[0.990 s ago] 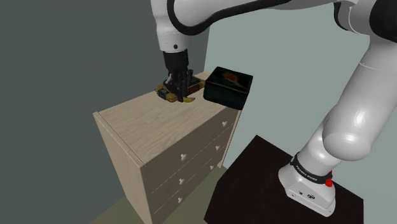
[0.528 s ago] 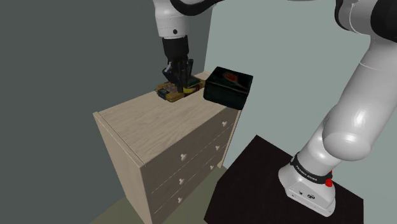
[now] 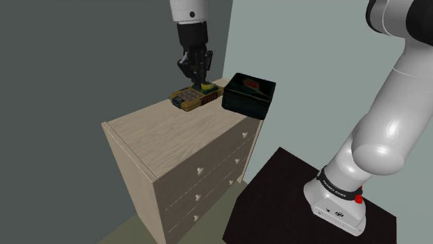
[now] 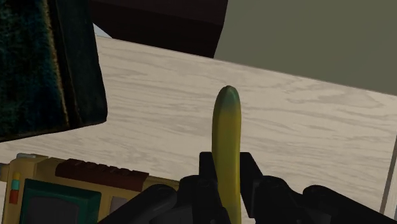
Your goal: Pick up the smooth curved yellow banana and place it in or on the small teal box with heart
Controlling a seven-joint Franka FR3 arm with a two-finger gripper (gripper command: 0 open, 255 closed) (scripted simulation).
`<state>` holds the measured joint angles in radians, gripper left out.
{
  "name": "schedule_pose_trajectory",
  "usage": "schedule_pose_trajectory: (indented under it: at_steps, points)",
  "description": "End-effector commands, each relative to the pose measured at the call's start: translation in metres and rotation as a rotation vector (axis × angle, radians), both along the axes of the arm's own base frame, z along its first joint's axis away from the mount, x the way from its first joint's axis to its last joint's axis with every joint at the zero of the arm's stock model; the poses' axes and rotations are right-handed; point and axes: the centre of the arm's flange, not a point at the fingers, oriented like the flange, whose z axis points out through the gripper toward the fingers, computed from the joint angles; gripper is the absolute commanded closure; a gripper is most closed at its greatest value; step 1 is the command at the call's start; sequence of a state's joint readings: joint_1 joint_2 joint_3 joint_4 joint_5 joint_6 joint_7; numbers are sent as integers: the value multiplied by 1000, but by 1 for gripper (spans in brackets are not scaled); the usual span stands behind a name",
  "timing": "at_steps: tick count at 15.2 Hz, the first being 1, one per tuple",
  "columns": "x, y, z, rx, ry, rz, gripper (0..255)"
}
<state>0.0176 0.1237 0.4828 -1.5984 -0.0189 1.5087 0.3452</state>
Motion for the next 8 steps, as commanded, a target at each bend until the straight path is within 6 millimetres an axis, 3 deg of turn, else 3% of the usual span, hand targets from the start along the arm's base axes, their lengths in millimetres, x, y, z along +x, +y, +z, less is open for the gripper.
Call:
schedule_pose_trajectory:
  at_steps: [1, 6, 8]
  points:
    - [1, -1, 10, 0, 0, 0, 255]
    - [1, -1, 34, 0, 0, 0, 255]
    - [-5, -26, 35, 0, 0, 0, 255]
